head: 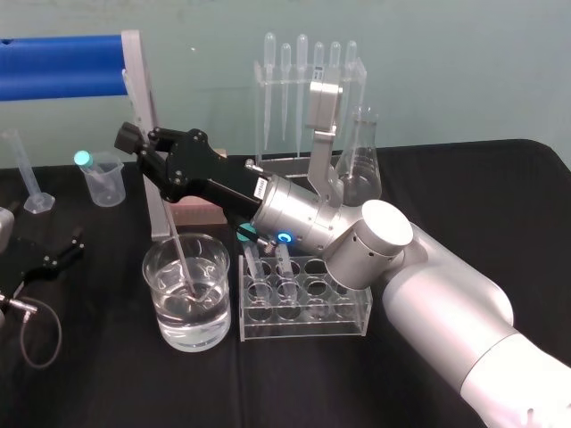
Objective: Hold the thermometer with one hand and immerse one end into the beaker, then reinsert it into the test tube rack.
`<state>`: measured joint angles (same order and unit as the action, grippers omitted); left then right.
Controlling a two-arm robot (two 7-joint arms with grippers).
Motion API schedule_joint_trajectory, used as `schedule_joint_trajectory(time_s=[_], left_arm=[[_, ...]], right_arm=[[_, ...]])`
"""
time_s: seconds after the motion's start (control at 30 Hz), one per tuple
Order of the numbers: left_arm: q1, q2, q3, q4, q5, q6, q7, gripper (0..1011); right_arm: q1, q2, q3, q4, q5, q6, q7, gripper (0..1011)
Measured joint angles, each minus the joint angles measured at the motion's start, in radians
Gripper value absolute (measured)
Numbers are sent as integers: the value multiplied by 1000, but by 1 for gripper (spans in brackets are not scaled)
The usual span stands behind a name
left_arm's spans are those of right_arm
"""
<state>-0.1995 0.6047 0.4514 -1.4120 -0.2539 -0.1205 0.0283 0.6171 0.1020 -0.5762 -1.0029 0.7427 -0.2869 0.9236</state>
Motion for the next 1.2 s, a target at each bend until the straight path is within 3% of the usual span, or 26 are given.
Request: schedule_joint_trajectory(time_s=[1.2], left_arm=[[0, 0, 0, 0, 0, 0, 0, 1008]], right_arm=[[0, 0, 0, 0, 0, 0, 0, 55]])
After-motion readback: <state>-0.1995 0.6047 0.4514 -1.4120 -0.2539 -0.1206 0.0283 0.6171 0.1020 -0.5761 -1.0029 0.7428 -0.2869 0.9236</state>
